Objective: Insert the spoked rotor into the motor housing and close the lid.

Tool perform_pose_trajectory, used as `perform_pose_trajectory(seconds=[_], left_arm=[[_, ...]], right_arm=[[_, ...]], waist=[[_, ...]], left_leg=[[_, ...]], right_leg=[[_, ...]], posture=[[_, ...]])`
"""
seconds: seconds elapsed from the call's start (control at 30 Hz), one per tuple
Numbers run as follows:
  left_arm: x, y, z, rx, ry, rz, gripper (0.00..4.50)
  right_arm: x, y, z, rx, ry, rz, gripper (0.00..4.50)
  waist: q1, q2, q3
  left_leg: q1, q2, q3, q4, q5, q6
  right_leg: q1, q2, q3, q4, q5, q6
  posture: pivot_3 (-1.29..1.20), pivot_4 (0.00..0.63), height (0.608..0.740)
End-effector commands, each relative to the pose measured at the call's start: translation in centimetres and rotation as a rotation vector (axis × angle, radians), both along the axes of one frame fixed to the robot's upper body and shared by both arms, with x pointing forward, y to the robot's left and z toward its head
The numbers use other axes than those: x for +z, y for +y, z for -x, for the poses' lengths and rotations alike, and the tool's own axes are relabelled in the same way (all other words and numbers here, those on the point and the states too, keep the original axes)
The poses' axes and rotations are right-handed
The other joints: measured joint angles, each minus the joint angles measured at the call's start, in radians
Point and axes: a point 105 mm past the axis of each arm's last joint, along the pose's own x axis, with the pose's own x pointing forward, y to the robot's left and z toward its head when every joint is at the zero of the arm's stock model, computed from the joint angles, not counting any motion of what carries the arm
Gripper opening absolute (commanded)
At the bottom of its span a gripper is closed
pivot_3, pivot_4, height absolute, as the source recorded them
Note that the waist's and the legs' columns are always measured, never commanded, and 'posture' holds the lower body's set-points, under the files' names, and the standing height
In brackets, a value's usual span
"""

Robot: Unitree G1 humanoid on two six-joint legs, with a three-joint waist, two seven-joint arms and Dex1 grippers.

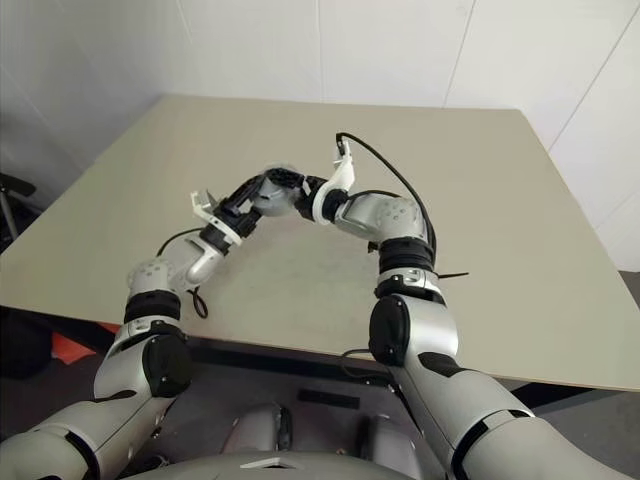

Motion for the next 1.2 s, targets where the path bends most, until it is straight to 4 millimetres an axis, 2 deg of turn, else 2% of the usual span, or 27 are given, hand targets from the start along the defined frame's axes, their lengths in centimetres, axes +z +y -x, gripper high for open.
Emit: perform_pose_trajectory(seconds=[0.03,0.13,0.27,0.47,0.53,0.7,0.87,1.03,1.17,1.2], left_arm=[[1.3,0.3,-0.4,0.014,-0.044,-0.005,2.17],[0.9,1.3,-0.8,0.087,-0.040,-0.044,2.17],[0.7,4.4,-1.2,0.242,-0.051,-0.096,2.17],[0.3,9.6,-0.4,0.436,-0.055,-0.148,2.17],[-0.3,12.3,0.2,0.544,-0.027,-0.187,2.17],[-1.7,16.4,1.4,0.696,0.055,-0.238,2.17],[-3.3,18.2,1.8,0.768,0.169,-0.274,2.17],[-4.2,18.5,1.6,0.781,0.230,-0.301,2.17],[-5.4,20.1,2.0,0.849,0.319,-0.353,2.17],[-5.5,20.5,2.1,0.863,0.323,-0.367,2.51]], right_arm=[[2.3,-0.4,-0.6,-0.035,-0.119,0.000,4.32],[1.6,-0.6,-1.0,-0.074,-0.132,0.055,4.32],[0.7,-1.5,-1.9,-0.143,-0.144,0.124,4.32],[-0.1,-1.9,-2.0,-0.159,-0.151,0.165,4.32],[-0.2,-2.1,-2.2,-0.164,-0.156,0.175,4.32],[-0.4,-2.3,-2.2,-0.164,-0.158,0.177,4.32],[-0.3,-1.7,-2.0,-0.145,-0.164,0.173,4.32],[-0.3,-1.3,-1.9,-0.134,-0.168,0.175,4.32],[-0.3,-1.2,-1.9,-0.135,-0.166,0.174,4.32],[-0.3,-1.2,-1.9,-0.135,-0.166,0.174,4.34]], waist=[[-0.001,0.000,0.000],[-0.002,0.000,0.000],[-0.006,0.000,0.000],[-0.008,0.000,0.000],[-0.008,0.000,0.000],[-0.008,0.000,0.000],[-0.004,-0.002,0.000],[-0.004,-0.004,0.000],[-0.006,-0.004,0.000],[-0.008,-0.004,0.000]], left_leg=[[0.000,0.000,0.000,0.000,0.000,0.000],[0.000,0.000,0.000,0.000,0.000,0.000],[0.000,0.000,0.000,0.000,0.000,0.000],[0.001,0.000,0.000,0.000,0.000,0.000],[0.001,0.000,-0.001,0.000,0.000,0.000],[0.003,0.000,-0.001,0.000,0.000,0.000],[0.004,0.000,-0.001,0.000,0.000,0.000],[0.005,0.000,-0.001,0.000,0.000,-0.001],[0.007,0.000,-0.001,0.000,0.001,-0.002],[0.009,0.000,-0.001,0.000,0.001,-0.002]], right_leg=[[0.000,0.000,0.000,0.000,0.000,0.000],[0.000,0.000,0.000,0.000,0.000,0.000],[0.000,0.000,0.000,0.000,0.000,0.000],[0.000,0.000,0.000,0.000,0.000,0.000],[0.000,0.000,0.000,0.000,0.000,0.000],[0.002,0.000,0.000,0.000,0.000,0.000],[0.005,0.000,0.000,0.000,0.000,0.000],[0.005,0.000,0.000,0.000,0.000,0.001],[0.007,0.000,0.000,0.001,0.000,0.001],[0.008,0.000,0.000,0.001,0.000,0.001]], posture=[[0.00,0.000,0.740],[0.00,0.000,0.740],[0.00,0.000,0.740],[0.00,0.000,0.740],[0.00,0.000,0.740],[0.00,0.000,0.740],[0.00,0.000,0.740],[0.00,0.000,0.740],[0.00,0.000,0.740],[0.00,0.000,0.740]])
